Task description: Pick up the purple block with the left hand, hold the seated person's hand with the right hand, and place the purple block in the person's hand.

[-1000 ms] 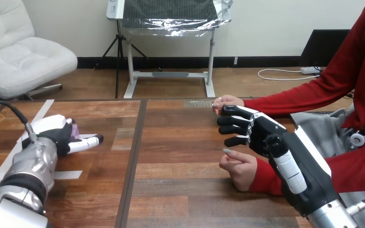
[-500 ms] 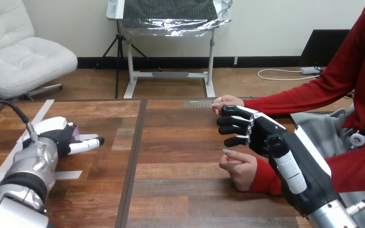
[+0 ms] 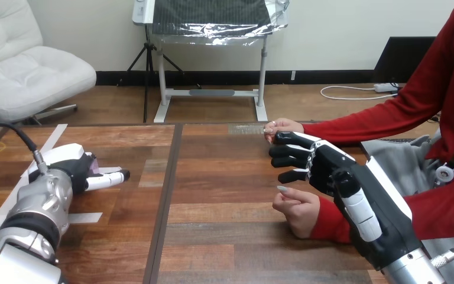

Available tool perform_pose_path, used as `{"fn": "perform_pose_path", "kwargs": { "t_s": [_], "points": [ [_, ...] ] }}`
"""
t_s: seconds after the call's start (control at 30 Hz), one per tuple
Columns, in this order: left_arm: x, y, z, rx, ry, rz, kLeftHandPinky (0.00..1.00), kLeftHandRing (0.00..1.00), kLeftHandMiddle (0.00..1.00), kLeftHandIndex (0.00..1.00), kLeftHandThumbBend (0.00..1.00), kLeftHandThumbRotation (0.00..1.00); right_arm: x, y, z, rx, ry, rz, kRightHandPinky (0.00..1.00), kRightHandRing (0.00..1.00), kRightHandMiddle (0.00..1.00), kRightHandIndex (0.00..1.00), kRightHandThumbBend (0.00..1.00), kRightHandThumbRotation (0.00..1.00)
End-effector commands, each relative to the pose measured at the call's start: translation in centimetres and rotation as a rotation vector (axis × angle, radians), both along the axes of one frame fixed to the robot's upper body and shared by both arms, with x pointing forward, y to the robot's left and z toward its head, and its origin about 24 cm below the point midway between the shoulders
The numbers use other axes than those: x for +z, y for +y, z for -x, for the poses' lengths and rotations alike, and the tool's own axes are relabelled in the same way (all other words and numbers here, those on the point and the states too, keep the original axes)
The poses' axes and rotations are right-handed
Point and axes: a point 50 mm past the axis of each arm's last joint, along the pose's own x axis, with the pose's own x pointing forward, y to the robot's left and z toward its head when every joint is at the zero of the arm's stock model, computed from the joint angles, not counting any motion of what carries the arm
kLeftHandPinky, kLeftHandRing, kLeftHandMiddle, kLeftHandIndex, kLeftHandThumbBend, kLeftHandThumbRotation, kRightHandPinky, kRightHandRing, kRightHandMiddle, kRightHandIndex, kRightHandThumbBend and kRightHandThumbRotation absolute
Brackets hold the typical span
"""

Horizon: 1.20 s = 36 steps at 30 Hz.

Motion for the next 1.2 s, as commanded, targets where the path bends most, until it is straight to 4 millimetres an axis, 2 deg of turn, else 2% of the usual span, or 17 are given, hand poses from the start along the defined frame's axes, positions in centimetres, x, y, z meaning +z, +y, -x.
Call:
{"fn": "perform_pose_path", "kwargs": {
  "t_s": [0.0, 0.47, 0.8, 0.87, 0.93, 1.1, 1.17],
  "points": [
    [2.9, -0.85, -1.9, -0.044, -0.075, -0.039, 0.99, 0.97, 0.98, 0.94, 0.61, 0.89, 1.98, 0.08, -0.43, 0.012, -0.107, -0.014, 0.69, 0.77, 0.78, 0.81, 0.91, 1.0],
    [3.0, -0.76, -1.92, -0.055, -0.091, -0.061, 0.97, 0.94, 0.95, 0.92, 0.62, 0.88, 2.01, 0.09, -0.48, 0.019, -0.106, -0.018, 0.69, 0.78, 0.79, 0.81, 0.9, 1.0],
    [3.18, -0.75, -1.99, -0.049, -0.137, -0.045, 0.92, 0.86, 0.86, 0.87, 0.62, 0.83, 2.03, 0.15, -0.54, 0.015, -0.104, -0.028, 0.7, 0.78, 0.79, 0.81, 0.89, 1.0],
    [3.24, -0.78, -2.02, -0.046, -0.155, -0.042, 0.9, 0.83, 0.83, 0.84, 0.62, 0.81, 2.03, 0.13, -0.53, 0.015, -0.105, -0.028, 0.7, 0.78, 0.79, 0.81, 0.89, 1.0],
    [3.28, -0.79, -2.04, -0.044, -0.167, -0.041, 0.84, 0.78, 0.79, 0.81, 0.62, 0.77, 2.02, 0.11, -0.53, 0.016, -0.105, -0.027, 0.7, 0.78, 0.79, 0.81, 0.89, 1.0],
    [3.34, -0.8, -2.05, -0.044, -0.191, -0.033, 0.75, 0.75, 0.76, 0.77, 0.62, 0.72, 2.01, 0.1, -0.54, 0.016, -0.106, -0.025, 0.7, 0.78, 0.79, 0.81, 0.88, 1.0],
    [3.38, -0.82, -2.07, -0.045, -0.198, -0.03, 0.7, 0.74, 0.75, 0.74, 0.6, 0.67, 2.01, 0.11, -0.54, 0.016, -0.106, -0.026, 0.7, 0.78, 0.79, 0.81, 0.88, 1.0]
  ]
}}
